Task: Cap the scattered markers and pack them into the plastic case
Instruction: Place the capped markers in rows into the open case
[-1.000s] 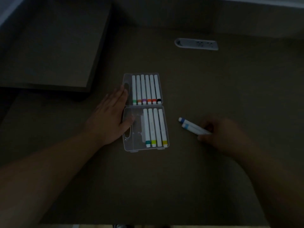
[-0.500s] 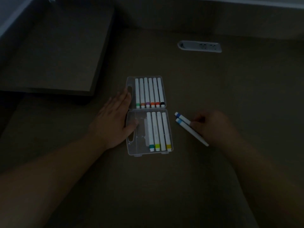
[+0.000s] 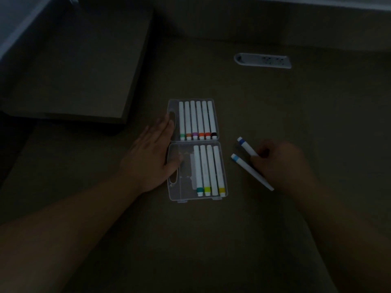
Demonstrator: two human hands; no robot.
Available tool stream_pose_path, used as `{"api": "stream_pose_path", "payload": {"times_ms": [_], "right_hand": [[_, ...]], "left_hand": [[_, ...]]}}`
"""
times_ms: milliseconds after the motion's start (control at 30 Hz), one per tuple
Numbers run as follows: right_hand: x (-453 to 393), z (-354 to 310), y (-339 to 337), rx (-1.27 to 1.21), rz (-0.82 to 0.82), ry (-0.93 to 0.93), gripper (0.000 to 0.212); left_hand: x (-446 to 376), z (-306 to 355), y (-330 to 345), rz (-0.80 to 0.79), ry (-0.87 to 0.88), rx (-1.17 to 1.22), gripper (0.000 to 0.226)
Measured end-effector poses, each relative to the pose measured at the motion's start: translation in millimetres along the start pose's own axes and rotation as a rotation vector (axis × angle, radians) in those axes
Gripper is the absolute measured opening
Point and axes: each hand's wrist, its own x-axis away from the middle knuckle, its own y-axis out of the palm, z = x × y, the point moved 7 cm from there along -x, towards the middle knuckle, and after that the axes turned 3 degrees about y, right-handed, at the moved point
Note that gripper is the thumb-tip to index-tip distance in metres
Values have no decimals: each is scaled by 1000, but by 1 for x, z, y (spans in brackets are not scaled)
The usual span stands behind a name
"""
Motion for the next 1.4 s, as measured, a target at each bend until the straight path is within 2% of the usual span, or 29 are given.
{"api": "stream_pose_path", "payload": {"times_ms": [100,167,267,367,500,667,833,1067,1233,1400], "right_hand": [[4,-12,-2,-173,35,-48,18],[8,-27,5,-302,-29,-77,9],[15,-51,23,-378,-165,-132,16],[19,-67,37,-401,-194,-156,16],[22,-79,46,-363,-175,-162,28],[25,-82,46,-287,-161,-184,16],[26,-89,46,-77,-78,-245,7],[23,-97,45,204,-66,-349,14],[28,-97,36,263,53,-507,21],[23,-93,38,215,-19,-458,25]], "left_hand": [[0,0,-1,-9,-3,5,90],[0,0,-1,-4,-6,6,88],[0,1,-3,17,-10,14,85],[1,3,-5,23,-4,17,83],[0,0,-2,28,-9,27,83],[-1,-4,2,26,-8,-7,84],[-1,-3,0,39,-4,2,84],[0,-1,-2,45,12,-9,82],[-1,0,-2,46,1,5,80],[-1,1,-3,49,5,6,81]]}}
